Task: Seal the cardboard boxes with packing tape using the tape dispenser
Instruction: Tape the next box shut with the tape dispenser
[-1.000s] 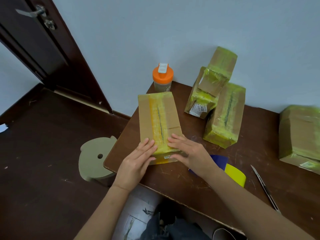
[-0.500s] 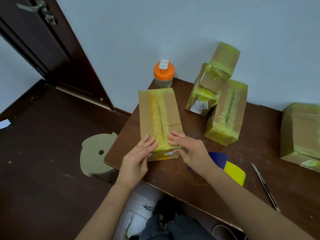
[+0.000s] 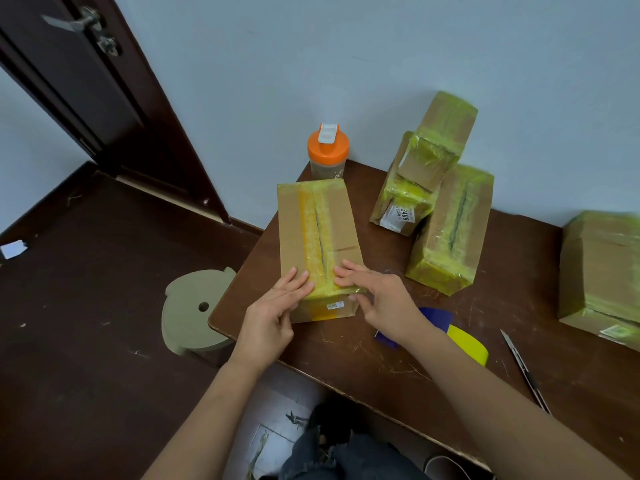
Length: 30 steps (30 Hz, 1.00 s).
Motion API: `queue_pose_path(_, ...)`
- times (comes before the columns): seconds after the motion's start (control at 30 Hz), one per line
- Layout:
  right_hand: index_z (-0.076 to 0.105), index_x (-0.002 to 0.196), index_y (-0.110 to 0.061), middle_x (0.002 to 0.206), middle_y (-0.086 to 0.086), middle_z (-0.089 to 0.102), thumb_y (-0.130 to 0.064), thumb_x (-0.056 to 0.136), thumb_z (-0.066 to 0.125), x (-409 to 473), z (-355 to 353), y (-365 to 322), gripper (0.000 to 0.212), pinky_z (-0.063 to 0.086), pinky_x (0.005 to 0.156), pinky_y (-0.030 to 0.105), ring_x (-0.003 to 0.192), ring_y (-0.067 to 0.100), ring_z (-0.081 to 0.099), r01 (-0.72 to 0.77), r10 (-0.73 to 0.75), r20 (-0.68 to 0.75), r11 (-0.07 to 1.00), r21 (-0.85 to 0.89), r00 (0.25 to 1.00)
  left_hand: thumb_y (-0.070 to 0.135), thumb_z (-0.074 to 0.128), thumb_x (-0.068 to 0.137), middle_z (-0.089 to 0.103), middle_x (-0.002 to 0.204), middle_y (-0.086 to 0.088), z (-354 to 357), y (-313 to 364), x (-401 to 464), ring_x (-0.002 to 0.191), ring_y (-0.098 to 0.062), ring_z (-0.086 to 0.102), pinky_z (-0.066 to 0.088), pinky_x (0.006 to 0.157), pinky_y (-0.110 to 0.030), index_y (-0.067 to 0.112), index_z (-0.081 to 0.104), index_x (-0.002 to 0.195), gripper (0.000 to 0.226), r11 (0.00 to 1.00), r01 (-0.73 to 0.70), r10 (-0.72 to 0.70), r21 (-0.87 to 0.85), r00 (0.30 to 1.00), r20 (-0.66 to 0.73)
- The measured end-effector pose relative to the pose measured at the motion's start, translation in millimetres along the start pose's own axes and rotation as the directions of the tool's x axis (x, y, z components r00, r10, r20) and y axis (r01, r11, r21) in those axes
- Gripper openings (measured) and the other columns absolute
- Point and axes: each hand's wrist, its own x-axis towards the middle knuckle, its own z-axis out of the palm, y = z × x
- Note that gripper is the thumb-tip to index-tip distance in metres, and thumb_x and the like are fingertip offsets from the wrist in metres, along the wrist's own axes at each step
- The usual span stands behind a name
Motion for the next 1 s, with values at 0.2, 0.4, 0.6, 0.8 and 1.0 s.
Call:
queue_pose_path(0.2,0.038,0.148,-0.031,0.159,-0.014,0.017,0.008,0.082,0.067,5,-41,-8,0.082,0.006,0.121,0.03,0.148,0.004,-0.001,0.115,0.009,0.418,0.956,-0.27,0.908,-0.016,0.058,0.078,0.023,0.156,0.015,-43,-4,11,0.146,0.002,0.009,0.004,0.121,-0.037,0.034,0.029,0.149,0.091,0.959,-0.191,0.093,0.211,0.91,0.403)
queue_pose_path(0.4,0.053,0.138,-0.034,0.158,-0.003,0.028,0.013,0.085,0.062,5,-36,-3,0.071,0.028,0.115,0.029,0.145,0.005,0.011,0.12,-0.04,0.278,0.953,-0.278,0.96,-0.021,0.051,0.081,0.027,0.154,0.009,-46,-7,21,0.146,-0.011,0.013,0.004,0.118,-0.037,0.035,0.034,0.145,0.087,0.943,-0.235,0.129,0.237,0.912,0.389)
queue_pose_path(0.6,0.065,0.127,-0.026,0.145,0.01,0.049,-0.001,0.07,0.082,7,-23,10,0.065,0.032,0.109,0.04,0.138,0.029,0.038,0.186,-0.13,0.211,0.943,-0.275,0.969,-0.003,0.067,0.084,0.04,0.147,0.005,-36,-15,19,0.142,-0.012,0.025,0.011,0.118,-0.024,0.027,0.045,0.139,0.067,0.966,-0.205,0.145,0.159,0.934,0.327)
queue_pose_path(0.8,0.069,0.121,-0.024,0.141,0.01,0.053,0.003,0.07,0.081,6,-14,12,0.059,0.038,0.105,0.04,0.133,0.033,0.044,0.157,-0.133,0.113,0.959,-0.237,0.985,-0.004,0.073,0.079,0.048,0.14,0.009,-28,-11,13,0.138,-0.014,0.037,0.031,0.113,-0.027,0.025,0.055,0.134,0.064,0.969,-0.179,0.143,0.169,0.968,0.205)
queue_pose_path(1.0,0.072,0.116,-0.021,0.137,0.005,0.056,0.008,0.068,0.081,2,-3,12,0.057,0.04,0.104,0.04,0.132,0.027,0.042,0.12,-0.119,0.018,0.978,-0.169,0.993,-0.007,0.074,0.076,0.056,0.134,0.006,-18,-6,7,0.133,-0.015,0.045,0.033,0.11,-0.019,0.022,0.064,0.125,0.057,0.982,-0.1,0.082,0.163,0.99,0.114)
